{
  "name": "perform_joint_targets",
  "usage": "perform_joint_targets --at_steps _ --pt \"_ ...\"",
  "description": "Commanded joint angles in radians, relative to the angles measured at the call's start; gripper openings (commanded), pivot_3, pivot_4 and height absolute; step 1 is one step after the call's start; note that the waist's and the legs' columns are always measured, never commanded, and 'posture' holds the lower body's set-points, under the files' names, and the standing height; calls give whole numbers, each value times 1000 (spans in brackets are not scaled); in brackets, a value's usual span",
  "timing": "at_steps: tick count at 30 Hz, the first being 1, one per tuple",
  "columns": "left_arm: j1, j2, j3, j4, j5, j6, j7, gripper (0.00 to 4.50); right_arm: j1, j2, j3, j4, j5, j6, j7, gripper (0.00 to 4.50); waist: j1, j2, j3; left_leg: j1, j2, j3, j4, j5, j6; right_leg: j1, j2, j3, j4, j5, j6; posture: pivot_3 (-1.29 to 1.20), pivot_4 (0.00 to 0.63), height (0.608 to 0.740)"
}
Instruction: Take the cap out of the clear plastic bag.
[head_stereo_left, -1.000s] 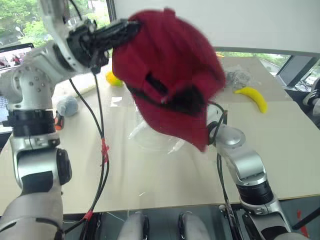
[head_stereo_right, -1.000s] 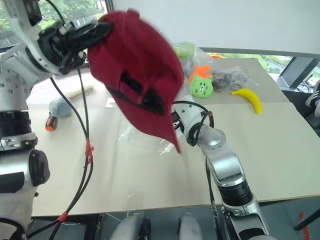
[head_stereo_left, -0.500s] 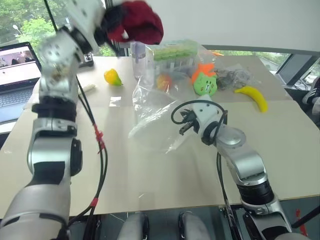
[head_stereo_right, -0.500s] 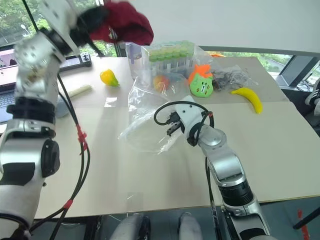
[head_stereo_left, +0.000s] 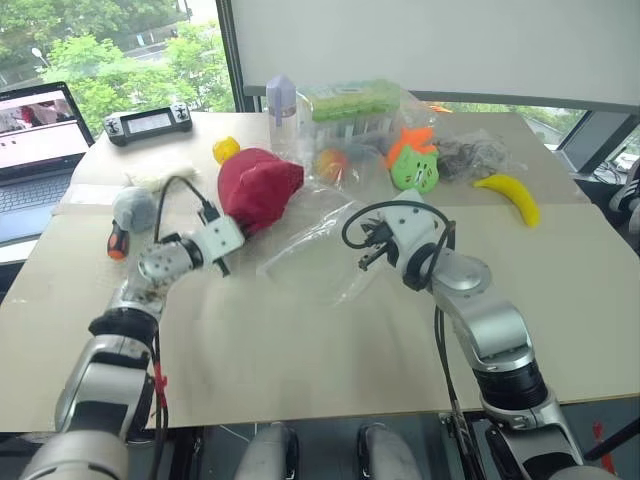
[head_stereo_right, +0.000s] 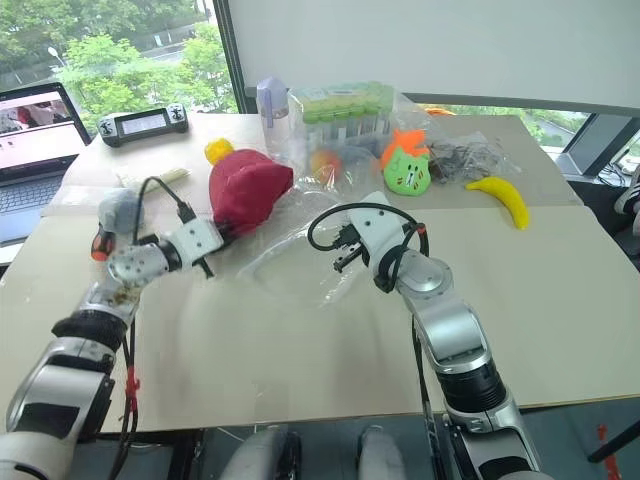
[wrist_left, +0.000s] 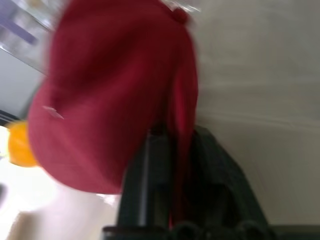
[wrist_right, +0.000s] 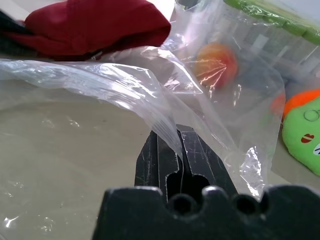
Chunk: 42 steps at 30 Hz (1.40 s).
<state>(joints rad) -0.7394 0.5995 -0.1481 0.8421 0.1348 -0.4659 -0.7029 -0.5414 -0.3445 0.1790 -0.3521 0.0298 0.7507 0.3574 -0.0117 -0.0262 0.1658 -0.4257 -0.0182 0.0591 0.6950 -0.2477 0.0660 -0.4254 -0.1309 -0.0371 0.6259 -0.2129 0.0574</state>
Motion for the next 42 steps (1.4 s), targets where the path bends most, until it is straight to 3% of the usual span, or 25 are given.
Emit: perform_joint_targets --at_steps 1,4,8,10,12,16,20,24,25,27,31,34,39,42 --pt "-16 17 49 -92 -79 44 -72 2264 -9 0 -13 -25 2 -24 5 0 -1 0 0 0 0 0 0 0 0 0 0 0 0 0 0 0 150 740" --pt "-26 27 72 -103 -98 59 -83 3264 -8 2 -10 -22 0 -26 7 0 -2 0 0 0 0 0 0 0 0 0 0 0 0 0 0 0 150 740" --pt "-1 42 114 -170 -253 116 -303 4437 -8 6 -8 -19 0 -28 9 0 -4 0 0 1 0 0 0 0 0 0 0 0 1 0 0 0 150 740" --pt "11 46 213 -376 -568 566 -406 4437 -4 1 -9 -22 8 -26 24 0 -6 0 0 1 0 0 0 0 0 0 0 0 0 0 0 0 150 740" --pt "9 73 249 -487 -697 766 -474 4437 6 -7 -9 -26 22 -22 46 0 -10 0 0 0 0 -1 1 0 0 0 0 0 1 0 0 0 150 740" --pt "55 130 223 -644 -751 927 -541 4500 17 -24 -11 -37 49 -8 91 784 -10 0 0 2 0 -2 1 0 0 2 0 0 1 0 0 0 150 740" --pt "95 170 173 -739 -751 1020 -594 4500 21 -90 -2 -106 87 28 181 2226 -7 0 0 3 0 -2 0 0 0 3 0 1 1 0 0 0 150 740" --pt "101 143 184 -763 -773 1039 -600 4500 56 -162 -40 -219 217 135 296 3515 -1 0 0 2 0 -2 0 0 0 2 0 1 2 -1 0 0 150 740" --pt "101 128 198 -765 -795 1047 -603 4500 80 -189 -67 -259 269 176 331 4016 -1 0 0 3 0 -2 1 0 0 2 0 1 1 0 0 0 150 740" --pt "103 110 215 -767 -828 1073 -603 4500 109 -206 -170 -315 374 265 358 4383 4 0 0 2 0 -2 1 -2 3 3 0 1 0 0 0 0 150 740" --pt "98 55 274 -743 -861 1105 -510 4500 152 -221 -457 -399 647 427 403 4383 9 0 0 2 0 -3 2 -2 4 4 0 1 0 0 0 0 150 740" --pt "103 17 303 -733 -838 1087 -416 4500 150 -205 -636 -377 744 451 340 4383 11 0 0 3 0 -4 1 -4 8 4 0 0 0 0 0 0 150 740" --pt "123 -99 354 -696 -616 901 1 4500 195 -205 -795 -210 574 334 112 4383 22 -1 0 4 0 -4 1 -5 8 5 -1 1 0 0 -1 0 150 740" --pt "172 -93 303 -669 -530 883 39 4500 170 -126 -894 -67 478 265 -101 4383 22 0 -1 5 -1 -3 0 -2 3 4 -1 2 0 1 -2 0 150 740"
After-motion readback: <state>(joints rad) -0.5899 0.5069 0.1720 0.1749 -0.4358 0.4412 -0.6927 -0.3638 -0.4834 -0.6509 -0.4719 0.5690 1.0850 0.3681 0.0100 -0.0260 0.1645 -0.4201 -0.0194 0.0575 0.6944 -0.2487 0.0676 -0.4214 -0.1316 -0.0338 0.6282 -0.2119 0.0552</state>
